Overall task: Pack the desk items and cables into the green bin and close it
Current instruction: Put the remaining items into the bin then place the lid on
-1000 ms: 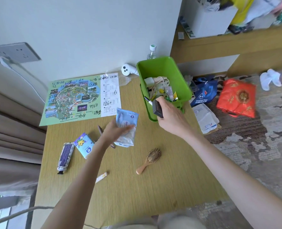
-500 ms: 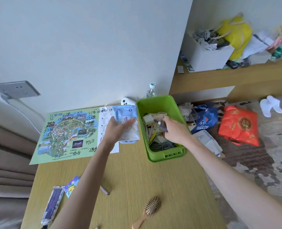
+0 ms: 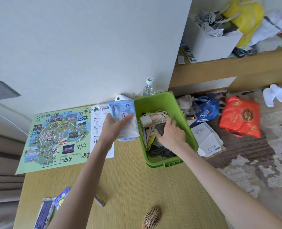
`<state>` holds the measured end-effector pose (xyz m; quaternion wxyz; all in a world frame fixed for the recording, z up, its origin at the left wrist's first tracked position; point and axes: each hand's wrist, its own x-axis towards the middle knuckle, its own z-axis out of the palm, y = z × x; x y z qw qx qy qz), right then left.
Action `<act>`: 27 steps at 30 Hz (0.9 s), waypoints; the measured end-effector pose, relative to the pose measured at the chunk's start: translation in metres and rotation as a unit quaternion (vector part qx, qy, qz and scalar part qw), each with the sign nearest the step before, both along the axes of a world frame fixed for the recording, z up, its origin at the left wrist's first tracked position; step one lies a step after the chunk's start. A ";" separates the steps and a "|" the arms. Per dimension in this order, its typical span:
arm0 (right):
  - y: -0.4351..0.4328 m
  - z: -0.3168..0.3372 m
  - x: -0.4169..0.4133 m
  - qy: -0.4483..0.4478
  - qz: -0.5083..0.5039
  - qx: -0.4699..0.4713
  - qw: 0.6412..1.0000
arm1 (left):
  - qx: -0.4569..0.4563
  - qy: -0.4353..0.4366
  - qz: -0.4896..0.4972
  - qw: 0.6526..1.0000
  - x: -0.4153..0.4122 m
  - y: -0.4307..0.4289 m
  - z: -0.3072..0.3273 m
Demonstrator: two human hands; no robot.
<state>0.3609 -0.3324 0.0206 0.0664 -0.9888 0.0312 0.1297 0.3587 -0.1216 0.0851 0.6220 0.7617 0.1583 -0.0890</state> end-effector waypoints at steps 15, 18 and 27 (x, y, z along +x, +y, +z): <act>-0.073 0.021 -0.033 -0.190 -0.037 0.200 0.960 | 0.076 0.098 -0.130 0.984 0.014 -0.126 -0.023; -0.072 0.007 -0.040 -0.159 -0.032 0.215 0.963 | 0.165 0.123 -0.150 0.967 0.012 -0.139 -0.040; -0.073 0.001 -0.040 -0.148 -0.051 0.223 0.962 | 0.375 0.106 -0.158 0.907 0.011 -0.156 -0.066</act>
